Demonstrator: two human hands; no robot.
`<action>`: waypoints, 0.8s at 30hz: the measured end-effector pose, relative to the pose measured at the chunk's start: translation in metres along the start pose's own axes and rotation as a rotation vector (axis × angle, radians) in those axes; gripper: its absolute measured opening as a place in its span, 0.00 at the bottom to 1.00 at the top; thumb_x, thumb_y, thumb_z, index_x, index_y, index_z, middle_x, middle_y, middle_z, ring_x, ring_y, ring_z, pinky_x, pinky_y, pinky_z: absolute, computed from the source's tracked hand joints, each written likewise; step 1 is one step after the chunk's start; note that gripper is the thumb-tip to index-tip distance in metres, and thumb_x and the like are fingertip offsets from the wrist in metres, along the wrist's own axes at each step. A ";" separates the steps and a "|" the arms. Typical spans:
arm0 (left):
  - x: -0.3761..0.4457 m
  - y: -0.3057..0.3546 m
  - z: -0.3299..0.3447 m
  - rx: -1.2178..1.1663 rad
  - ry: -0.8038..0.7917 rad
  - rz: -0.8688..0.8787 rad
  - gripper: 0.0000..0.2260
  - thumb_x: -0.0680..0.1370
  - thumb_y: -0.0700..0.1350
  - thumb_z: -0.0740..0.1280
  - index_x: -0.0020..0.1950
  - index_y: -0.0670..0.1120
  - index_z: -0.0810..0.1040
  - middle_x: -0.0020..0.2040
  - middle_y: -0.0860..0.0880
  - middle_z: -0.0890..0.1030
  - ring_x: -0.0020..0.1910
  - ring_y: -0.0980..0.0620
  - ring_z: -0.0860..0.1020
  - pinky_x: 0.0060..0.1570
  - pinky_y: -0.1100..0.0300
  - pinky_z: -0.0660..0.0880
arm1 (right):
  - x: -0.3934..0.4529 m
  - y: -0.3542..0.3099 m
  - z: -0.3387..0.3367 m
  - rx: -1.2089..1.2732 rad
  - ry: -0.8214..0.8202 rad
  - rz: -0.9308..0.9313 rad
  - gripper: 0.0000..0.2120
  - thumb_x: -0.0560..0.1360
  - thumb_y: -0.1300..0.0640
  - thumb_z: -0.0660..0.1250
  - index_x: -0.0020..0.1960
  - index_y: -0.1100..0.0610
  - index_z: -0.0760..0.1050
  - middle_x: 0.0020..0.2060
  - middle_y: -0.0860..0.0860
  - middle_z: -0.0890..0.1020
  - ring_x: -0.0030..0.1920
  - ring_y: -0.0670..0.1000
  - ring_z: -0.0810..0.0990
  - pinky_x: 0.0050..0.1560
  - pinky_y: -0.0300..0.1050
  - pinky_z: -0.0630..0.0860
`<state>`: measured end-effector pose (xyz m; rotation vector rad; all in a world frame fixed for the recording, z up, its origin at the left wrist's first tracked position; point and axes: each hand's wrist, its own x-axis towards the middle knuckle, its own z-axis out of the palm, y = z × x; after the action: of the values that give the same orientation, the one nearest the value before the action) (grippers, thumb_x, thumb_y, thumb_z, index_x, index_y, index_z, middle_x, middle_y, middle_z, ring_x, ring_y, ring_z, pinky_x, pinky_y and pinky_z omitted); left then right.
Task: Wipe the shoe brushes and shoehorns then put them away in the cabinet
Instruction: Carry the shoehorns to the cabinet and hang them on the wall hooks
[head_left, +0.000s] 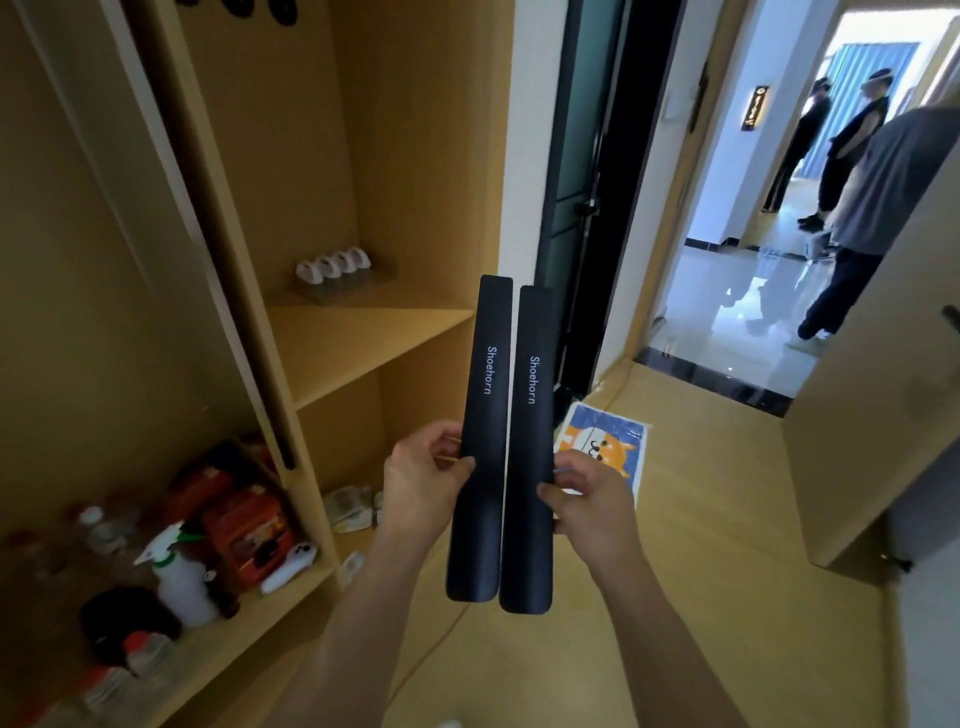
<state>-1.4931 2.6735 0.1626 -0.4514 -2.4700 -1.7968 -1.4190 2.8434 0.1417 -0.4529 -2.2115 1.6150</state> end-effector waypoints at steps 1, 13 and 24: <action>0.019 -0.005 0.004 0.000 0.007 -0.004 0.15 0.72 0.34 0.72 0.47 0.55 0.81 0.42 0.56 0.83 0.45 0.57 0.81 0.50 0.53 0.80 | 0.021 0.001 0.004 -0.004 -0.009 -0.015 0.20 0.72 0.67 0.70 0.43 0.39 0.80 0.39 0.42 0.84 0.45 0.48 0.84 0.47 0.60 0.83; 0.260 -0.020 -0.001 -0.036 0.167 -0.026 0.14 0.73 0.35 0.71 0.46 0.55 0.80 0.40 0.56 0.83 0.43 0.57 0.82 0.48 0.50 0.82 | 0.281 -0.035 0.073 -0.021 -0.114 -0.167 0.11 0.73 0.62 0.71 0.43 0.45 0.82 0.38 0.47 0.84 0.44 0.53 0.85 0.46 0.61 0.82; 0.390 -0.039 -0.065 0.103 0.445 -0.094 0.12 0.75 0.38 0.70 0.53 0.54 0.79 0.48 0.55 0.82 0.47 0.60 0.81 0.51 0.55 0.80 | 0.458 -0.083 0.192 0.025 -0.414 -0.316 0.06 0.75 0.60 0.73 0.46 0.50 0.82 0.43 0.46 0.85 0.48 0.48 0.84 0.49 0.58 0.82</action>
<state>-1.8847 2.6805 0.2308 0.0696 -2.2817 -1.5760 -1.9165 2.8682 0.2141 0.2554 -2.3914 1.6693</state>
